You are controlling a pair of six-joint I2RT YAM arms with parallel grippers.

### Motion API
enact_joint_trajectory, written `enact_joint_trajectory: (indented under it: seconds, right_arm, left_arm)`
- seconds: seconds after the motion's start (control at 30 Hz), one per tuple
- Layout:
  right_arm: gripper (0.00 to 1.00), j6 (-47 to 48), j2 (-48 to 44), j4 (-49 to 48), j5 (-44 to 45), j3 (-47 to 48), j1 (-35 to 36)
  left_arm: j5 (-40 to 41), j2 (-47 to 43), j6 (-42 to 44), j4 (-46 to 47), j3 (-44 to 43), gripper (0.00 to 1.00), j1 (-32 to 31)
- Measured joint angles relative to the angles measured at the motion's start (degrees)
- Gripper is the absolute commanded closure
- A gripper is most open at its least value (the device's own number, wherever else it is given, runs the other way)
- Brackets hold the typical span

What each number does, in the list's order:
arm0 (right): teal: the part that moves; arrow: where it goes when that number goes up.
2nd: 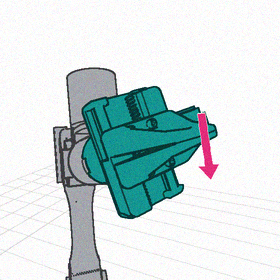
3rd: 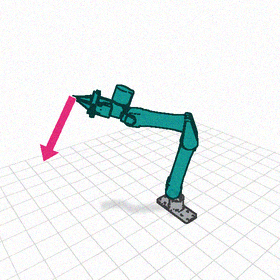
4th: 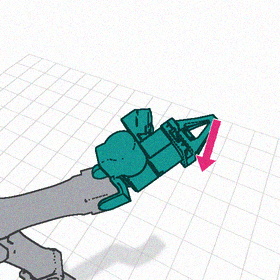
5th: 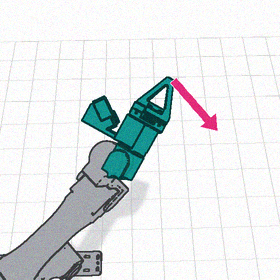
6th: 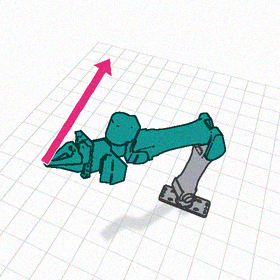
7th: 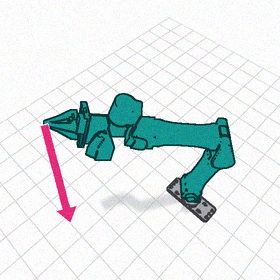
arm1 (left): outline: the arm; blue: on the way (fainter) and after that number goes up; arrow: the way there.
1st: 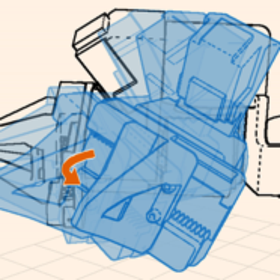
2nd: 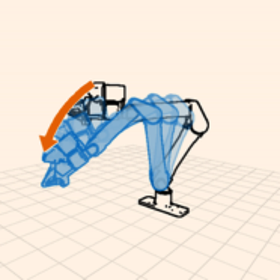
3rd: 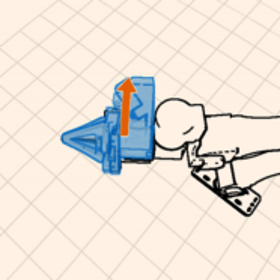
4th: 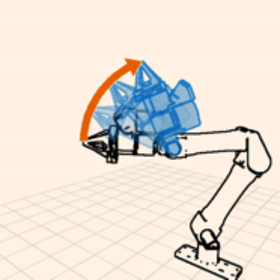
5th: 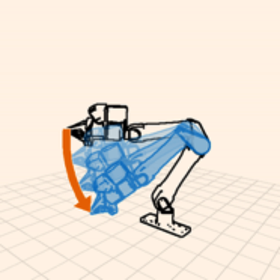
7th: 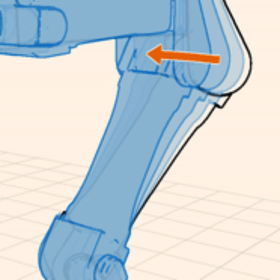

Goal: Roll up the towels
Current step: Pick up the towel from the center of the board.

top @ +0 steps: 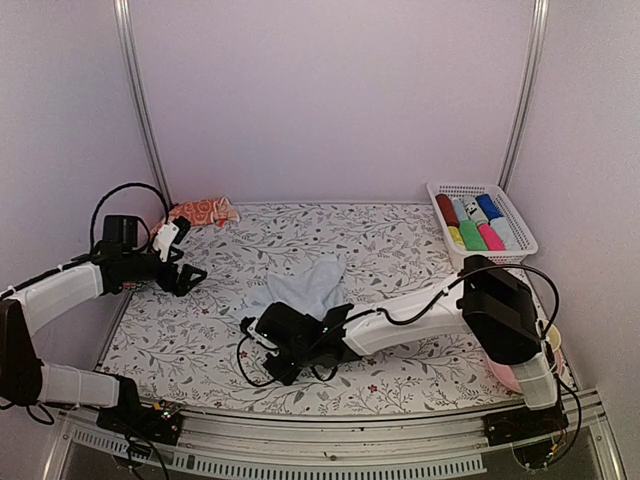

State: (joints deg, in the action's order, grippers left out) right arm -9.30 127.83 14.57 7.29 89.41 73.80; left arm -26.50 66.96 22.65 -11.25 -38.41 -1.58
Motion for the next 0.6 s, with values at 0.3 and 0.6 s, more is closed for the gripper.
enact_joint_trajectory:
  seconds: [0.3, 0.6]
  right_arm:
    - [0.98, 0.35, -15.32, 6.51, 5.92, -3.54, -1.18]
    - [0.98, -3.41, -41.27, 6.86, 16.00, -12.33, -11.13]
  left_arm:
    - [-1.64, 0.42, 2.08, 0.17, 0.20, 0.03, -0.02]
    - [-0.70, 6.71, 6.67, -0.17, -3.10, 0.03, -3.13]
